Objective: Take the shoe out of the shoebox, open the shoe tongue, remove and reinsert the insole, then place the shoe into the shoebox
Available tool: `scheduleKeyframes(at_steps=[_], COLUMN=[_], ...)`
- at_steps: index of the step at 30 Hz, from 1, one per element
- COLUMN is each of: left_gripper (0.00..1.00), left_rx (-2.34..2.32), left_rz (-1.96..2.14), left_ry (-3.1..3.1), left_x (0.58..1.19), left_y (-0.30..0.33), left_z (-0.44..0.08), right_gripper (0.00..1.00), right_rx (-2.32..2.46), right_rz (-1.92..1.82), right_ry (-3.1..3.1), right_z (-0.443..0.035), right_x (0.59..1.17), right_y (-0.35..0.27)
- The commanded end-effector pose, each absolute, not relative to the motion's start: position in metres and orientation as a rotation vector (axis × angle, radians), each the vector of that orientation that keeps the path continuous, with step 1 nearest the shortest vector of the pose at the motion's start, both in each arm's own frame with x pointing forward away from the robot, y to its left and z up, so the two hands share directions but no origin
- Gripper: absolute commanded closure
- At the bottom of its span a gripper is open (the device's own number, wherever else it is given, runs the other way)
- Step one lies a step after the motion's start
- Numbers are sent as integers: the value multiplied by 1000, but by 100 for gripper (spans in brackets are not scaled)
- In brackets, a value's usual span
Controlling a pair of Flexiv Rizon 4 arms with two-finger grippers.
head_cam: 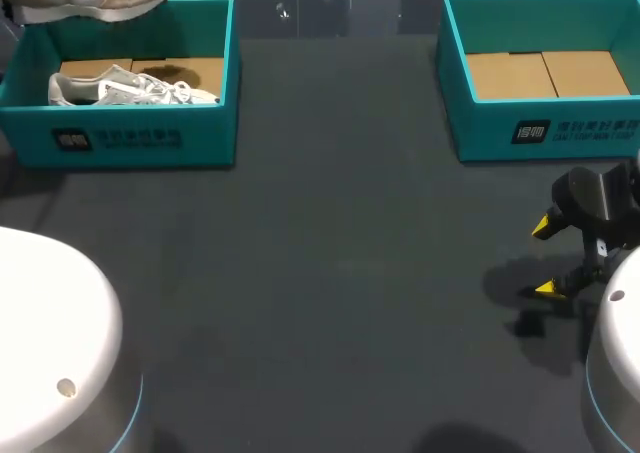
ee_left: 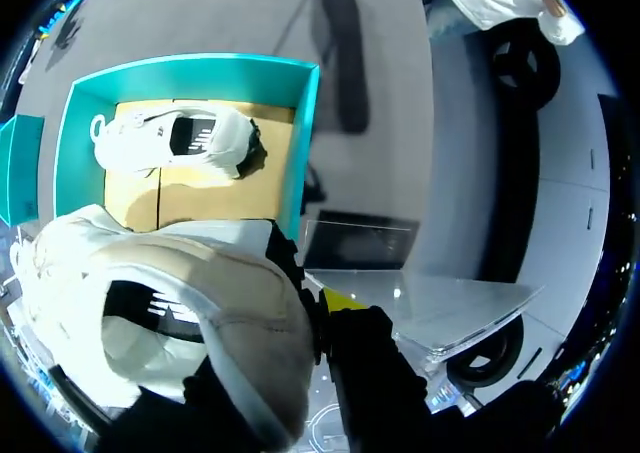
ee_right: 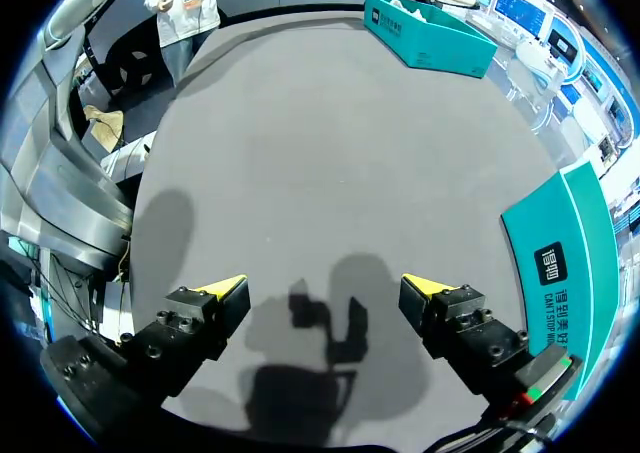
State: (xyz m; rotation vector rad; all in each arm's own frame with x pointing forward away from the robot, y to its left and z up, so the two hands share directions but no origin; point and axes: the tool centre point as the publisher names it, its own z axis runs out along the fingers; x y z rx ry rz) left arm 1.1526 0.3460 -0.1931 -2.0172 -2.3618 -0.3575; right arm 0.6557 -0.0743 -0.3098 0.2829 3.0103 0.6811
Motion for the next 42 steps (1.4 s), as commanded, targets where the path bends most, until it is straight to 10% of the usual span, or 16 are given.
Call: scheduleKeyframes(at_steps=[1,42], left_gripper=[100,100], left_rx=[-2015,-2123], left_rz=[-361,-335], left_ry=[-2358,-2133], left_x=[1152,1182], left_y=[345,317], left_z=[-191,-272], right_gripper=[0,0], right_rx=[285,285], right_rz=[675,675], right_ry=[3009,3009], right_z=[-310,-310], right_x=[654,654], right_y=[-74,-74])
